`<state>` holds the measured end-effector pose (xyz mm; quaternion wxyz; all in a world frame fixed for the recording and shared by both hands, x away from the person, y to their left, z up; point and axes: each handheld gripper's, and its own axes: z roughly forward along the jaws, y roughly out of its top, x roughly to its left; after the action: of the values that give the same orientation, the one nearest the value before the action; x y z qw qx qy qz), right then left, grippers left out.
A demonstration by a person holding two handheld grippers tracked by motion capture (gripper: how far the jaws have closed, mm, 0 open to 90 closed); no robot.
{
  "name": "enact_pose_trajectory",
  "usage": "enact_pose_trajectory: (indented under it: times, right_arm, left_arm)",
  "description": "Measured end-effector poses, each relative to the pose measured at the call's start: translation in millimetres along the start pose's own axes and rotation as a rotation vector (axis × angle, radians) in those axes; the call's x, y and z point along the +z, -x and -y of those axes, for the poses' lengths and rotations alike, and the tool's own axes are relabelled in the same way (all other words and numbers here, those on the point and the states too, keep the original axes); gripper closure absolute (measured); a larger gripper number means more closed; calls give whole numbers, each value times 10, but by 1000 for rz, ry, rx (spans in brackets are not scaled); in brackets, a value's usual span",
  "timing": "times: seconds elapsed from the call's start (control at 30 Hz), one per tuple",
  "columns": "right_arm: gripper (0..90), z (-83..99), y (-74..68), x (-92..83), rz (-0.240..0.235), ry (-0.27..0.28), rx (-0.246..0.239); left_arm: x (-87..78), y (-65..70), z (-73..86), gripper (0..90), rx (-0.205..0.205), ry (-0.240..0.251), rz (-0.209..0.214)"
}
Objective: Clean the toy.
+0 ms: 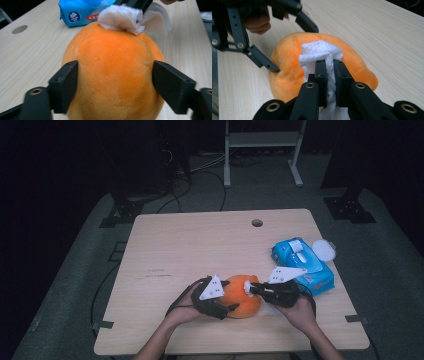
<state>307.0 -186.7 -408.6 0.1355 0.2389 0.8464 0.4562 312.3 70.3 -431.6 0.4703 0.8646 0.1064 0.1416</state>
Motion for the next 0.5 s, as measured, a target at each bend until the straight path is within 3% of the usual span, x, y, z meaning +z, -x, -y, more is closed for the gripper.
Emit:
enact_pose_trajectory:
  times: [0.13, 0.2, 0.23, 0.33, 0.37, 0.5]
  right_arm:
    - [819, -3, 7, 8, 6, -11, -11]
    - [818, 24, 51, -3, 3, -11, 12]
    - [818, 33, 66, -6, -5, -5, 27]
    - [818, 1, 18, -6, -28, 10, 33]
    - [818, -62, -94, 41, -60, 20, -4]
    - [819, -108, -157, 78, -55, 0, -46]
  left_arm:
    - [-33, -121, 32, 99, -94, -1, -8]
    - [0, -141, 71, 99, -142, 1, 3]
    - [25, -135, 86, 121, -147, -5, 8]
    - [66, -80, 46, 176, -121, -12, -12]
    - [69, -42, 5, 207, -87, -20, -17]
    - [19, -22, -3, 223, -53, -23, -3]
